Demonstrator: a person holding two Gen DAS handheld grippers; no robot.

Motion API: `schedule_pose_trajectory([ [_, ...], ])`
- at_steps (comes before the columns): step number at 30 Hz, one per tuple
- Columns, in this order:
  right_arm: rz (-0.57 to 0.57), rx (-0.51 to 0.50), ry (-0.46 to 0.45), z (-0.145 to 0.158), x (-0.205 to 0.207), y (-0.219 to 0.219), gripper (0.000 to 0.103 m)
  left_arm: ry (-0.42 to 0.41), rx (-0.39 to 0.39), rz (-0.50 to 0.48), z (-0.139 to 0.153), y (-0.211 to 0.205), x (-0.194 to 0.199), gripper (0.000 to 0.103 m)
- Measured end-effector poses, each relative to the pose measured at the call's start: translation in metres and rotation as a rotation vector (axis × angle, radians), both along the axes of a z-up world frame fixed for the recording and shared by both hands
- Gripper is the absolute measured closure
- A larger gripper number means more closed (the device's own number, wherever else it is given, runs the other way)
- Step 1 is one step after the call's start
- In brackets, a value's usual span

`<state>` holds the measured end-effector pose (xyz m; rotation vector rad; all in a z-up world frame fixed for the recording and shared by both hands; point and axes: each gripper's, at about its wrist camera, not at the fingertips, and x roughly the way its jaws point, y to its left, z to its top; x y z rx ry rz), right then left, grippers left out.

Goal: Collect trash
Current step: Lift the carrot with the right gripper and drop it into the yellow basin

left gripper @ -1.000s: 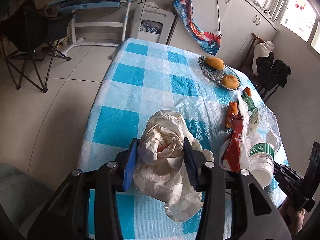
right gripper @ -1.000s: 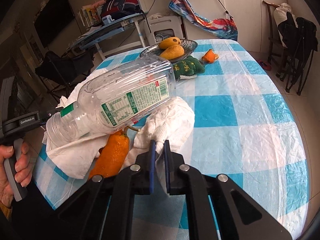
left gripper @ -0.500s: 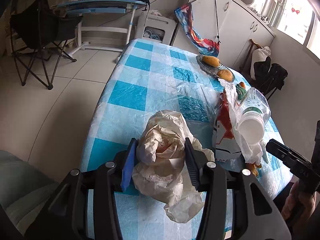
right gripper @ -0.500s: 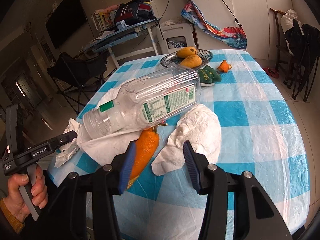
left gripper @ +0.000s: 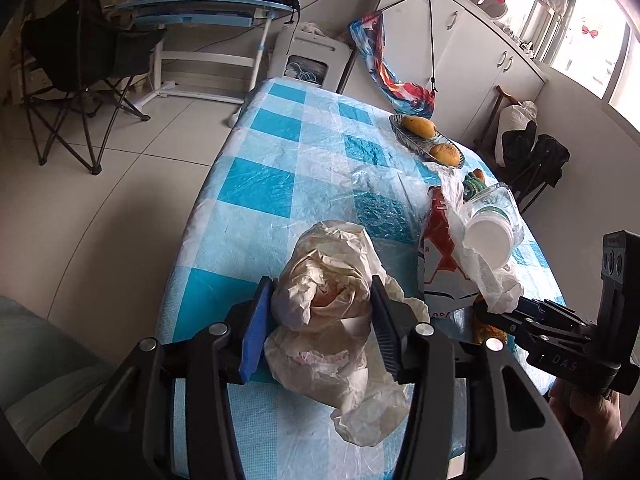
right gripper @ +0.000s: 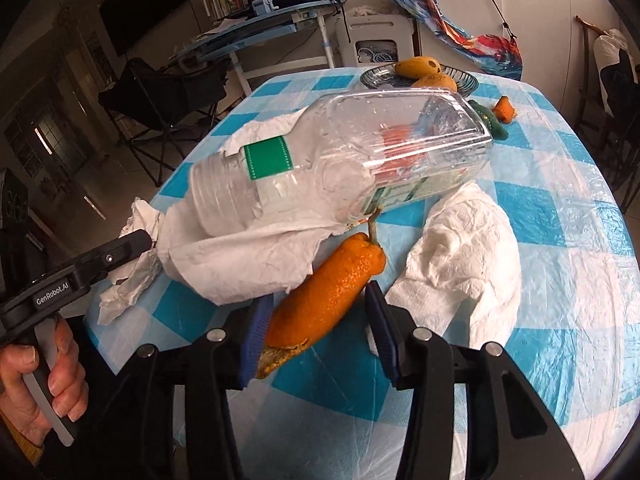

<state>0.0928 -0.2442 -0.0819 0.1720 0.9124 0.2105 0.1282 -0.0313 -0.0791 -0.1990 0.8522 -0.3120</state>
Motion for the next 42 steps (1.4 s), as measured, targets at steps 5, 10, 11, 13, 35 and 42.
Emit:
schedule_pose_trajectory([
  [5, -0.003, 0.03, 0.007, 0.001, -0.006, 0.0, 0.074, -0.007, 0.001, -0.014, 0.003, -0.003, -0.006, 0.057],
  [10, -0.009, 0.05, 0.002, 0.005, -0.031, -0.008, 0.084, -0.027, 0.009, -0.029, 0.006, -0.007, -0.024, 0.057],
  [11, -0.016, 0.062, 0.002, 0.005, -0.038, -0.01, 0.084, -0.033, 0.011, -0.03, 0.007, -0.008, -0.028, 0.057],
  [13, -0.033, 0.089, 0.005, 0.004, -0.052, -0.016, 0.084, -0.048, 0.015, -0.036, 0.01, -0.01, -0.038, 0.057],
  [35, 0.038, 0.162, -0.027, 0.022, -0.147, 0.011, 0.084, -0.141, 0.068, -0.08, 0.045, -0.019, -0.121, 0.057],
  [42, 0.053, 0.136, 0.051, 0.001, -0.152, 0.02, 0.083, -0.14, 0.072, -0.103, 0.048, -0.025, -0.136, 0.057],
])
